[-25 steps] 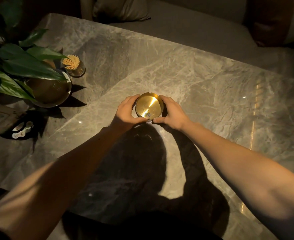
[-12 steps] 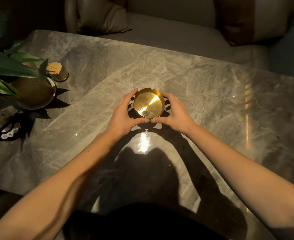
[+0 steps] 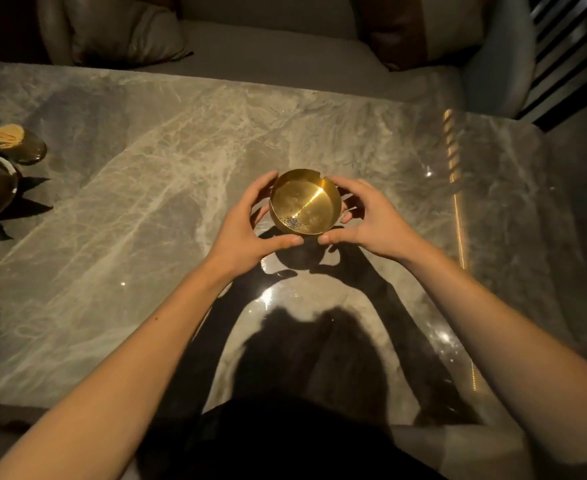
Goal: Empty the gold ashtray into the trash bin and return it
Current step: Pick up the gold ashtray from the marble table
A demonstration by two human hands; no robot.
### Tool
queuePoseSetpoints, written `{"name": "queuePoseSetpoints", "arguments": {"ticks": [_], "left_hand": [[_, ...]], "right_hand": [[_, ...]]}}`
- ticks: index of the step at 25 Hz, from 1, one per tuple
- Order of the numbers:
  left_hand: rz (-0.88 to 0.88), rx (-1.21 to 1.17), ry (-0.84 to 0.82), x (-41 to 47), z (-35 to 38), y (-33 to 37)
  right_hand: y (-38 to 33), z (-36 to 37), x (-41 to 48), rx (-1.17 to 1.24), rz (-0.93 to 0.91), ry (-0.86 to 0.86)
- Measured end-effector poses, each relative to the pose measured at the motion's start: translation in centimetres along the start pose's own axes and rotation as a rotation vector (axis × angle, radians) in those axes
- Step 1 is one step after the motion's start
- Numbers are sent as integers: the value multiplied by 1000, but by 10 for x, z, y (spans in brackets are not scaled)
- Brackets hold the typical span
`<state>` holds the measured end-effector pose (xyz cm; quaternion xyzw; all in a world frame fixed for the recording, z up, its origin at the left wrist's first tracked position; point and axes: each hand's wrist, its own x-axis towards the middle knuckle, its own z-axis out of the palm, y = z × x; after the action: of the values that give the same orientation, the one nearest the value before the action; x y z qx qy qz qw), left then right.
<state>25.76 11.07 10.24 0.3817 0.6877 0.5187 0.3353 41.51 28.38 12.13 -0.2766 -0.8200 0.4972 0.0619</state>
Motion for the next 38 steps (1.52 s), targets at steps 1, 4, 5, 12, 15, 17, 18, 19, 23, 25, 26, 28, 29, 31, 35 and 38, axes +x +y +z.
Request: {"name": "queuePoseSetpoints", "arguments": {"ticks": [1, 4, 5, 12, 15, 17, 18, 19, 23, 25, 26, 28, 29, 31, 35, 38], "left_hand": [[4, -3, -6, 1, 16, 6], [-10, -25, 1, 5, 68, 24], [-17, -21, -2, 7, 85, 30], [-35, -11, -1, 25, 195, 74], [-22, -11, 3, 27, 230, 92], [-7, 16, 14, 28, 244, 100], [1, 38, 18, 29, 249, 103], [7, 63, 19, 31, 253, 105], [21, 107, 0, 37, 256, 105], [19, 56, -17, 42, 255, 103], [23, 31, -21, 44, 255, 101], [29, -15, -26, 49, 255, 96], [28, -43, -31, 51, 255, 92], [17, -83, -47, 54, 254, 86], [-11, -105, -102, 61, 255, 80], [-16, -70, -116, 67, 266, 87]], "right_hand": [[6, -9, -9, 11, 7, 13], [27, -43, -36, 49, 34, 41], [35, -56, -44, 48, 38, 45], [89, -175, -90, 176, 6, -68], [104, -210, -101, 151, -25, -91], [109, -219, -106, 178, -8, -82], [111, -221, -108, 196, 1, -71], [112, -222, -109, 200, 6, -58], [115, -224, -113, 88, -7, 38], [113, -220, -114, 74, 1, 94], [111, -217, -114, 61, -8, 122], [111, -210, -112, 12, -25, 150], [110, -209, -112, -3, -22, 146], [107, -215, -112, -6, -11, 119], [107, -235, -114, 39, 16, 26], [116, -252, -114, 63, 45, -5]]}}
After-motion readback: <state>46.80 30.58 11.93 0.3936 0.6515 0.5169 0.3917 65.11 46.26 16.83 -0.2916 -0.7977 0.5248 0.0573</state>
